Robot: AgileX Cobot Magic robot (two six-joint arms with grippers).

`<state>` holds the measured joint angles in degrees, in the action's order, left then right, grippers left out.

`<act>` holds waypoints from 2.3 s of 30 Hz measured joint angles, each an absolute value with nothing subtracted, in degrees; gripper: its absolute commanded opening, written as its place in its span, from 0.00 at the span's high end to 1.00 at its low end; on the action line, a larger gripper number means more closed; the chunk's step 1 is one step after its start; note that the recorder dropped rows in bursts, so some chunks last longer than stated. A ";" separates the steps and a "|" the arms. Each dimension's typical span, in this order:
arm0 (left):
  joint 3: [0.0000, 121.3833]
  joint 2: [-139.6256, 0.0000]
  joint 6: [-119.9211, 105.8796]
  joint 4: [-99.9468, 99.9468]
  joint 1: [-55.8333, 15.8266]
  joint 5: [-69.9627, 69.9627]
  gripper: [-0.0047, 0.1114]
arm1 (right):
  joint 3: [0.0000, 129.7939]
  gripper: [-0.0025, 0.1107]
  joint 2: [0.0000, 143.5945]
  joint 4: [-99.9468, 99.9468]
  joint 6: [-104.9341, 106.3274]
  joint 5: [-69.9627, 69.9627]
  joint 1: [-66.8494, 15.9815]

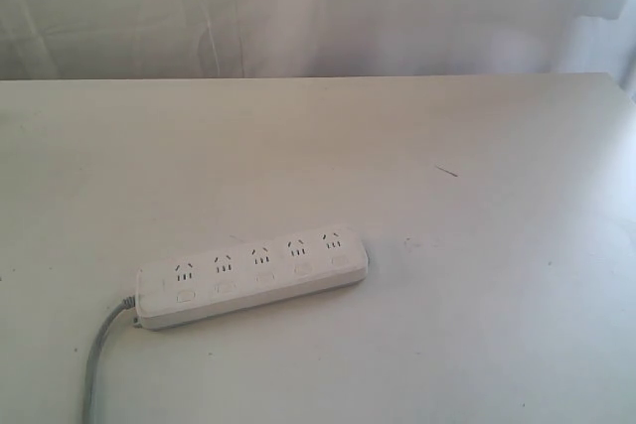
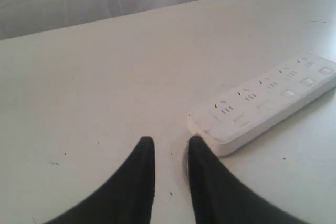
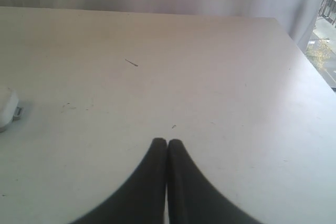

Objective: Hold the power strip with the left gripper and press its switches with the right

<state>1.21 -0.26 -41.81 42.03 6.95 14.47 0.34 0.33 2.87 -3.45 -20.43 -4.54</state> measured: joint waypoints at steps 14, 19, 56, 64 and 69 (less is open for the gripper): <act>0.15 -0.26 -16.05 14.94 6.95 6.12 0.71 | 0.34 0.98 0.33 2.79 -3.45 -20.43 -4.54; 0.15 -0.26 8.95 -8.71 6.95 11.61 0.71 | 0.34 0.98 0.33 2.74 -3.45 -20.43 -4.54; 0.15 -0.26 2.25 -10.07 6.95 13.32 0.71 | 0.34 0.98 0.33 2.65 -3.31 -20.43 -4.54; 0.15 -0.26 2.25 -10.07 6.95 13.32 0.71 | 0.34 0.98 0.33 2.65 -3.31 -20.43 -4.54; 0.15 -0.26 2.25 -10.07 6.95 13.32 0.71 | 0.34 0.98 0.33 2.65 -3.31 -20.43 -4.54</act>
<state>0.15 -0.26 2.25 -10.07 6.95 13.32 0.34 0.33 2.65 -3.31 -20.43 -4.54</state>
